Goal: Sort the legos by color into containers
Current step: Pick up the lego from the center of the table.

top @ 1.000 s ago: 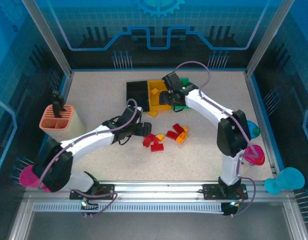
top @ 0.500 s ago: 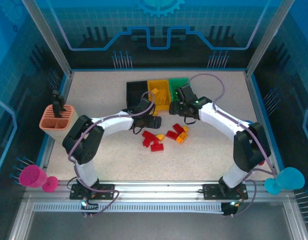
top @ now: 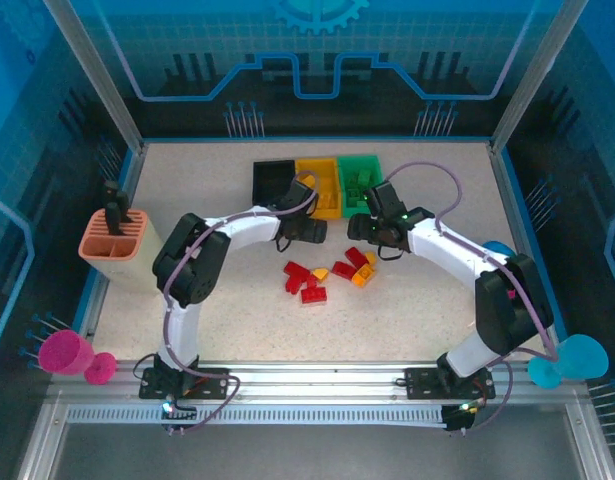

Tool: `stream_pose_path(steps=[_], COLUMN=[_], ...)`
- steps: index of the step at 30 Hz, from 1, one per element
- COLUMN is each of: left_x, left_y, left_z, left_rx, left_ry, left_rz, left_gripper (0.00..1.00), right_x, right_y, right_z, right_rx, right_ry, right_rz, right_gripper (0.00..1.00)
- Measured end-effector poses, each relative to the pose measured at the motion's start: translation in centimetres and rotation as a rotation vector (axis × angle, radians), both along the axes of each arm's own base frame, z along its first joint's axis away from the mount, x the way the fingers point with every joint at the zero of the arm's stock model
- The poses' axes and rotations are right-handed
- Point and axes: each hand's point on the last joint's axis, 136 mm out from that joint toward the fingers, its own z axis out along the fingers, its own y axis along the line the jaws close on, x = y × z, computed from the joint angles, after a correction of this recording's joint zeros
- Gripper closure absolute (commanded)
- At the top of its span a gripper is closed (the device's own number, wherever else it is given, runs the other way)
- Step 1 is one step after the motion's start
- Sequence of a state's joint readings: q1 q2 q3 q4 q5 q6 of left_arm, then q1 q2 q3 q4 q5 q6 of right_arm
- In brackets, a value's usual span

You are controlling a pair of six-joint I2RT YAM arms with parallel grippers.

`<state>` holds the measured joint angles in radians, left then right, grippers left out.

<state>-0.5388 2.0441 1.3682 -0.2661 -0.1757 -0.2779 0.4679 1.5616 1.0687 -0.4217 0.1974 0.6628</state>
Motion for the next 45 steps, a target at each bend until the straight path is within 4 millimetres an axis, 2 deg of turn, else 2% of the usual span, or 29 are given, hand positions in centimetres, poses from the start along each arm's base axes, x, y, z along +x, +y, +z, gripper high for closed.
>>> stream_pose_path(steps=[10, 19, 25, 30, 38, 42, 45], left_x=[1.2, 1.2, 1.3, 1.4, -0.1, -1.2, -1.0], left_y=[0.9, 0.9, 0.8, 0.1, -1.1, -1.0, -1.1], left_z=[-0.3, -1.1, -1.1, -0.9, -0.8, 0.5, 3.3], left_rx=[0.021, 0.031, 0.038, 0.040, 0.044, 0.039, 0.012], left_ry=[0.004, 0.018, 0.016, 0.005, 0.007, 0.001, -0.046], left_rz=[0.004, -0.017, -0.026, -0.051, -0.088, -0.098, -0.097], left_gripper=[0.13, 0.22, 0.33, 0.42, 0.43, 0.43, 0.43], right_x=[-0.4, -0.5, -0.9, -1.1, -1.1, -1.1, -1.4], right_y=[0.0, 0.0, -0.2, -0.3, -0.3, -0.3, -0.4], right_z=[-0.5, -0.7, -0.9, -1.1, -0.5, -0.5, -0.8], right_rx=[0.027, 0.032, 0.036, 0.038, 0.045, 0.047, 0.046], right_ry=[0.006, 0.009, 0.013, 0.018, 0.004, 0.003, 0.011], right_rz=[-0.006, -0.008, -0.017, -0.023, -0.023, -0.024, -0.029], right_gripper=[0.29, 0.30, 0.30, 0.30, 0.30, 0.30, 0.30])
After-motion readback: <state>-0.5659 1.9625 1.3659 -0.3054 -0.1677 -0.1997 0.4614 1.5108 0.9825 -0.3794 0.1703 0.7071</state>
